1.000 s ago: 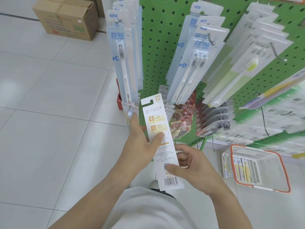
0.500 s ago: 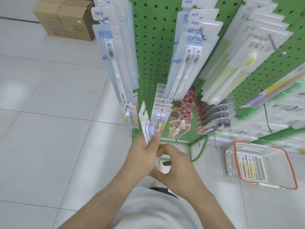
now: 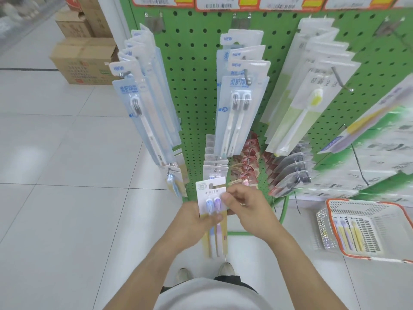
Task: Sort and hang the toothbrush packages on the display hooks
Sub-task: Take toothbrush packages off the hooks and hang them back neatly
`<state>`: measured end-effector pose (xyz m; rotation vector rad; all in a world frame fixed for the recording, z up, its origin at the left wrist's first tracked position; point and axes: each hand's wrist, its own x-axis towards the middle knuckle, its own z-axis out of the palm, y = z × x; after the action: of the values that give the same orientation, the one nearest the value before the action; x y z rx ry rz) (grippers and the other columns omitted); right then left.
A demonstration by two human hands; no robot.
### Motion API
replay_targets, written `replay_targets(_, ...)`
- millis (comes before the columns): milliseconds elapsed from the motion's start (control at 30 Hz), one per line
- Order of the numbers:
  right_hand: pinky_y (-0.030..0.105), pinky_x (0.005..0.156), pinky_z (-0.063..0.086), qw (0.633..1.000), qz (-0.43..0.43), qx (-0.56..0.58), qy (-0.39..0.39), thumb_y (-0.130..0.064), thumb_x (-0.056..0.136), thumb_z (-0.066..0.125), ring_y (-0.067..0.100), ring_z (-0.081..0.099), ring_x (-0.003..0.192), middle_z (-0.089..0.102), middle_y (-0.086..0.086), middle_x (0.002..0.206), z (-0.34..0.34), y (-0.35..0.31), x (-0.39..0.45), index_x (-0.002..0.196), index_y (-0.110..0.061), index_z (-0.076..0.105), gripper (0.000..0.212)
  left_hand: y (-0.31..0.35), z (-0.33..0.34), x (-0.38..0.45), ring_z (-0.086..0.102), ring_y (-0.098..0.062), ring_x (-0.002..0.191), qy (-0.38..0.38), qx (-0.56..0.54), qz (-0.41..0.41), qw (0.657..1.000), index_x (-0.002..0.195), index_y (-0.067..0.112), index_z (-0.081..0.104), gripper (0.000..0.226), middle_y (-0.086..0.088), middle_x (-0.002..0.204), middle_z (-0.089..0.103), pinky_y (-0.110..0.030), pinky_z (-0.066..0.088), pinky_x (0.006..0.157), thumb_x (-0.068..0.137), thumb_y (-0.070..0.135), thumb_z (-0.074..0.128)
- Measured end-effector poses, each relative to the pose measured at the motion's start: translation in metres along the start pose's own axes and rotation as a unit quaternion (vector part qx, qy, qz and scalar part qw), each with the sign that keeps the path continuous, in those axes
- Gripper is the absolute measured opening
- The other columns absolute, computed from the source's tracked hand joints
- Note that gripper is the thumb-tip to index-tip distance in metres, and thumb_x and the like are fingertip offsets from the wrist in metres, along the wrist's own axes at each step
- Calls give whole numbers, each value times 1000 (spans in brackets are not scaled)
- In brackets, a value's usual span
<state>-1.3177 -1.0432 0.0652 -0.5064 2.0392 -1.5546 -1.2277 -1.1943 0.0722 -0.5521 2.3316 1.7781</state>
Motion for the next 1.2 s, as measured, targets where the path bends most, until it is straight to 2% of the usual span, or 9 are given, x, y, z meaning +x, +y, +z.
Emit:
replay_targets(133,47,78,60,996,-1,-24,86,-22,98,66,9,66,73,71,-11,75,4,16,20,85,-26,70,14,-7,3,13,71,-9,97,58,-36,-33,997,112,23,65,17,10,101,75,-23,54,83,96,22,68)
replay_targets(233,45,71,58,991,10,-22,130,-25,99,64,10,62,66,71,-1,72,7,22,27,85,-22,70,15,-7,4,22,70,-10,95,151,-45,-50,986,108,26,64,11,8,100,73,-27,55,87,99,32,62)
replay_targets(333,49,71,59,992,23,-40,121,-29,98,64,24,65,66,70,5,71,9,25,32,85,-22,69,16,-11,4,33,69,-13,97,162,-53,-84,982,102,22,67,18,6,98,72,-43,56,95,100,37,58)
replay_targets(533,25,60,47,986,18,-108,128,-23,97,64,11,64,66,70,-4,70,17,25,36,82,-18,69,16,-11,6,44,62,-20,73,180,-64,-97,977,87,12,68,29,6,68,61,-53,57,88,101,35,56)
replay_targets(767,13,59,44,985,-8,-66,158,-23,99,63,0,60,63,69,-10,68,14,21,29,87,-18,69,15,-6,8,44,57,-4,55,204,-73,-64,974,88,15,71,28,16,56,59,-49,60,80,101,36,57)
replay_targets(933,28,64,45,986,26,-79,148,-29,97,63,2,56,56,65,-9,62,14,24,35,81,-21,67,18,-8,7,50,56,-12,57,207,-51,-67,975,92,3,67,36,5,62,53,-51,61,76,103,35,53)
replay_targets(1033,20,53,37,982,33,-114,145,-28,98,60,1,51,52,61,-9,60,15,21,40,81,-16,67,22,-12,7,53,53,-15,58,218,-26,-68,973,80,7,64,40,12,51,48,-51,60,76,102,38,53)
replay_targets(1133,17,49,30,974,16,-168,154,-28,98,58,1,51,50,57,-10,54,15,19,41,77,-15,67,26,-10,8,55,54,-17,60,232,10,-71,970,66,16,55,43,10,53,50,-31,52,65,102,39,53)
replay_targets(1200,19,54,36,968,4,-194,161,-29,97,60,0,55,53,59,-12,55,13,19,38,78,-17,70,24,-6,7,54,57,-11,64,238,35,-71,968,74,18,62,36,10,64,60,-24,40,60,102,39,53)
